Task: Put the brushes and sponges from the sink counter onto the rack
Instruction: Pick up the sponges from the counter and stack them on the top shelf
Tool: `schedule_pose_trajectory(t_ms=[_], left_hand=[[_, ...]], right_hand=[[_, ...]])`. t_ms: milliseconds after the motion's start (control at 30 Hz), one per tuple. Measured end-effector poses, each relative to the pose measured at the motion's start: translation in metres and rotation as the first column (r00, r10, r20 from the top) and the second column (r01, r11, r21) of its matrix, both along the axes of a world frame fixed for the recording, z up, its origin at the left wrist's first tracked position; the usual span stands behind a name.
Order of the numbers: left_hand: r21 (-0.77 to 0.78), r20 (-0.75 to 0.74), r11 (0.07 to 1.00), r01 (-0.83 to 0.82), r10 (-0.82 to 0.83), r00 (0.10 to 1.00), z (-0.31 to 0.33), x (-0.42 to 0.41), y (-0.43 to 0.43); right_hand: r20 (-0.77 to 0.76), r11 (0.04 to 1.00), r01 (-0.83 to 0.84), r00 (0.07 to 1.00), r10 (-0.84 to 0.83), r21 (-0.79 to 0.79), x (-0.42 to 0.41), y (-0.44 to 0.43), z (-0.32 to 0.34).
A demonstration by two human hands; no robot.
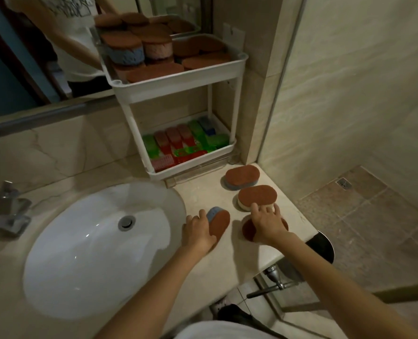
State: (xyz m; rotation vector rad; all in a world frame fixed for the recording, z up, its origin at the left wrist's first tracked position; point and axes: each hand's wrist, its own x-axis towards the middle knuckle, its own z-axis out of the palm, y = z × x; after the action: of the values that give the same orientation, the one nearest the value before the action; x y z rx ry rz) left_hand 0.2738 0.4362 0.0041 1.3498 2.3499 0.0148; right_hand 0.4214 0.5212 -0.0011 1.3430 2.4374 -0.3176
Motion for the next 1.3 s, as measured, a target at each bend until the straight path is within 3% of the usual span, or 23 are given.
schedule_pose_trajectory(t_ms=[100,200,400,733,900,1033,1133,1300], left_hand=[[0.08,0.017,0.995,-0.056,0.055,0.998,0.018,-0.015,-0.004],[0.22,-0.009,0.971,-0.097,0.101,0.995,0.047,-0.033,-0.002],[0.522,-0.123,0.849,-0.086,0.175,0.977,0.134,-0.066,0.019],[0.789,-0.02,0.593,-0.158,0.282,0.959,0.272,-0.111,0.071],[0.793,0.139,0.544,-0.275,0.277,0.951,0.301,-0.141,0.109],[0.769,0.321,0.467,-0.436,0.307,0.896,0.311,-0.162,0.133],[0.763,0.383,0.404,-0.505,0.347,0.856,0.314,-0.17,0.149],[0.725,0.419,0.408,-0.555,0.377,0.826,0.311,-0.179,0.175]], right_hand=[[-0.228,0.997,0.031,0.973,-0.047,-0.075,-0.011,-0.004,0.017],[-0.419,0.999,0.013,0.908,-0.032,-0.048,-0.031,-0.005,0.048],[-0.764,0.992,0.126,0.638,-0.093,-0.015,-0.077,0.016,0.136],[-0.955,0.991,0.136,0.291,-0.051,-0.012,-0.136,0.083,0.273],[-0.962,0.966,0.122,0.126,-0.241,-0.226,-0.172,0.136,0.305],[-0.888,0.891,0.124,0.1,-0.449,-0.437,-0.204,0.181,0.302],[-0.848,0.853,0.135,0.11,-0.519,-0.505,-0.224,0.204,0.297],[-0.807,0.849,0.163,0.263,-0.529,-0.503,-0.248,0.232,0.287]])
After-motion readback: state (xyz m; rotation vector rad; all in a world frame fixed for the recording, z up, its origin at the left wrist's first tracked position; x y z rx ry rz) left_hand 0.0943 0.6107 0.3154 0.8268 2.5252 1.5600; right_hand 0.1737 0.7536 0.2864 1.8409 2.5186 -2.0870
